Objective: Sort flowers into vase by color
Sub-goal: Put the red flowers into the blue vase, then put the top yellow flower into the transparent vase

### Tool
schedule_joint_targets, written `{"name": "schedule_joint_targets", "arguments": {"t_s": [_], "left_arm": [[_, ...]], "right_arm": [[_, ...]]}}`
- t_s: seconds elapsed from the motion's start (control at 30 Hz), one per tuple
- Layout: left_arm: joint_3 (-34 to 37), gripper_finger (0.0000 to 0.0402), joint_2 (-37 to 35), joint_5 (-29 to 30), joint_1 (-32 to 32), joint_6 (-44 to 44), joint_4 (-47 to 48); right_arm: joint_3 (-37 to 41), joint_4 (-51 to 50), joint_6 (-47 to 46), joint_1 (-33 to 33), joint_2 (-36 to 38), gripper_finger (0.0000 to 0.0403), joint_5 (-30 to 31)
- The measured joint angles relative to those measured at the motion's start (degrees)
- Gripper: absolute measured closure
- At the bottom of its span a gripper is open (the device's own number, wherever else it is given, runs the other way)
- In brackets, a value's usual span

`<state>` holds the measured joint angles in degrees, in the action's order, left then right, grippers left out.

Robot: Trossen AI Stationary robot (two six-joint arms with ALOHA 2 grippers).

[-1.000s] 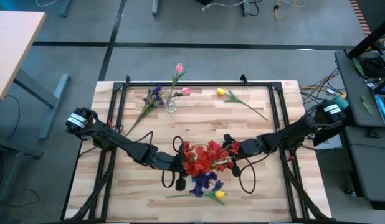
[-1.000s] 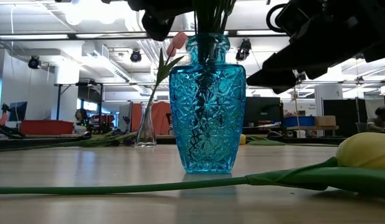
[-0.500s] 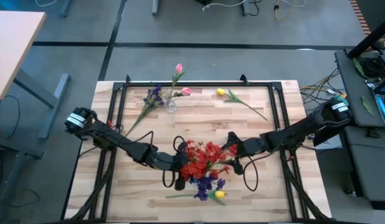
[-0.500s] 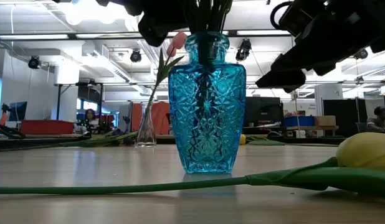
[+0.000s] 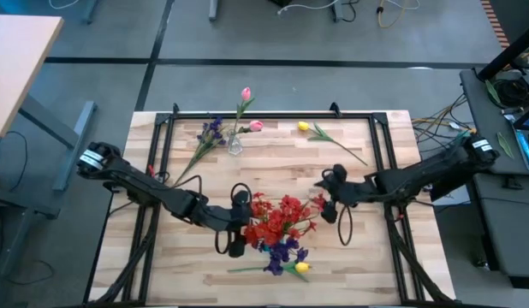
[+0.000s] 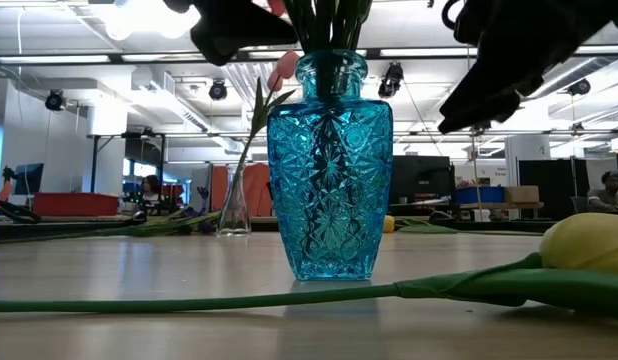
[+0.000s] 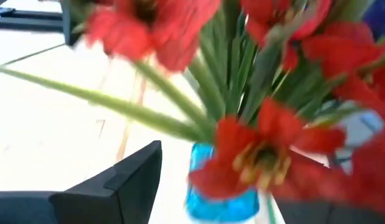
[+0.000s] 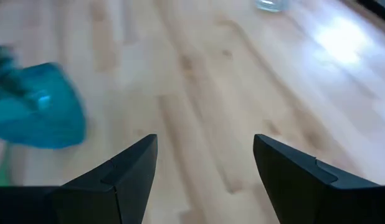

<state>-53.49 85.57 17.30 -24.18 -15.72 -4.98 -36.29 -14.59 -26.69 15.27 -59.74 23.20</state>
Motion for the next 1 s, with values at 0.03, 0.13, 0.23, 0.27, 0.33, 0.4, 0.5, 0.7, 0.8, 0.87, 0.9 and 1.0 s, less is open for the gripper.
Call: {"name": "schedule_joint_targets", "arguments": {"t_s": [0.03, 0.13, 0.23, 0.27, 0.33, 0.4, 0.5, 0.7, 0.8, 0.87, 0.9, 1.0], "left_arm": [[0.0, 0.0145, -0.7, 0.0, 0.0, 0.0, 1.8], [0.0, 0.0145, -3.5, 0.1, 0.0, -0.4, 8.1], [0.0, 0.0145, -6.6, 0.1, 0.0, -1.4, 14.5], [0.0, 0.0145, -7.7, 0.2, 0.0, -1.7, 16.0], [0.0, 0.0145, -9.8, 0.9, 0.0, -1.7, 18.9], [0.0, 0.0145, -11.9, 3.0, 0.0, -0.8, 20.4], [0.0, 0.0145, -14.8, 7.4, 0.0, 1.5, 22.3], [0.7, 0.0145, -20.0, 13.7, 0.4, 9.2, 23.6], [1.1, 0.0151, -22.0, 13.6, 1.6, 13.1, 22.7], [2.1, 0.0158, -23.1, 13.6, 2.6, 15.9, 20.7], [2.9, 0.0161, -23.7, 13.2, 3.1, 17.3, 19.5], [6.4, 0.0173, -25.9, 11.6, 5.0, 20.9, 14.8]], "right_arm": [[-1.1, -3.3, -1.7, -0.6, 0.4, 0.0145, 1.1], [-5.2, -13.3, -5.8, -3.8, 1.2, 0.0148, 2.4], [-8.9, -22.6, -9.9, -9.0, 0.9, 0.0155, 2.5], [-9.8, -24.9, -11.0, -11.0, 0.6, 0.0157, 2.5], [-11.2, -28.8, -11.7, -15.5, -0.4, 0.0163, 2.3], [-12.2, -31.0, -10.5, -20.4, -1.7, 0.0168, 1.4], [-12.9, -30.9, -5.7, -28.2, -4.1, 0.0174, -2.5], [-15.2, -29.2, 6.2, -42.5, -12.4, 0.0174, -7.6], [-16.8, -26.3, 11.2, -47.7, -17.2, 0.0175, -10.7], [-18.2, -24.0, 14.2, -50.4, -20.7, 0.0175, -12.6], [-19.0, -23.1, 15.5, -51.5, -22.3, 0.0175, -13.1], [-21.9, -22.1, 19.0, -54.2, -27.8, 0.0175, -13.2]]}}
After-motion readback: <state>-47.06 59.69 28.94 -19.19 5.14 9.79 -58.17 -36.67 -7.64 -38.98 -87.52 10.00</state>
